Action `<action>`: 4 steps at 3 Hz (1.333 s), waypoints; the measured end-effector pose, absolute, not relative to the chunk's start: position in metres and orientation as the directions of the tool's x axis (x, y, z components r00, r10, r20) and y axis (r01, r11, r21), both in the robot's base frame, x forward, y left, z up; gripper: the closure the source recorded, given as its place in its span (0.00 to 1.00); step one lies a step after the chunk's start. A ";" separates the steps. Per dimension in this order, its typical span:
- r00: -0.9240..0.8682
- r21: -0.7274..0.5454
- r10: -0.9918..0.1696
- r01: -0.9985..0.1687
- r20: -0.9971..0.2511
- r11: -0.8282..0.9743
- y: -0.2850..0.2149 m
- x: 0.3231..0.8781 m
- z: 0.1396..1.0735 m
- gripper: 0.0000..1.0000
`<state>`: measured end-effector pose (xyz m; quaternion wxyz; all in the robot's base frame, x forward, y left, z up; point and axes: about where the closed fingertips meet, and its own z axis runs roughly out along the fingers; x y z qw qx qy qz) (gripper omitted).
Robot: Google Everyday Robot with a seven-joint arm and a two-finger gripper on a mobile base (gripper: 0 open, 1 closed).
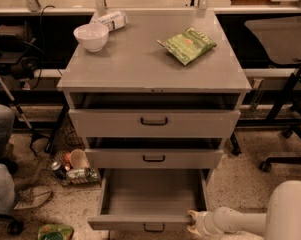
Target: Open bottom drawer
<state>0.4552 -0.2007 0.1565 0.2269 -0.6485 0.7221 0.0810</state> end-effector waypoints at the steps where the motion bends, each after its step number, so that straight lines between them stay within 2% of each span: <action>1: -0.056 -0.177 -0.900 -0.973 -0.433 0.146 -0.201 0.455 0.156 0.38; 2: -0.056 -0.177 -0.900 -0.973 -0.433 0.146 -0.201 0.455 0.156 0.15; 3: -0.056 -0.177 -0.900 -0.973 -0.433 0.146 -0.201 0.455 0.156 0.00; 4: -0.056 -0.177 -0.900 -0.973 -0.433 0.146 -0.200 0.455 0.156 0.00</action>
Offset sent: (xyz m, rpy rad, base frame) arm 0.0000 0.0001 0.0000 0.0001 0.0001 0.0000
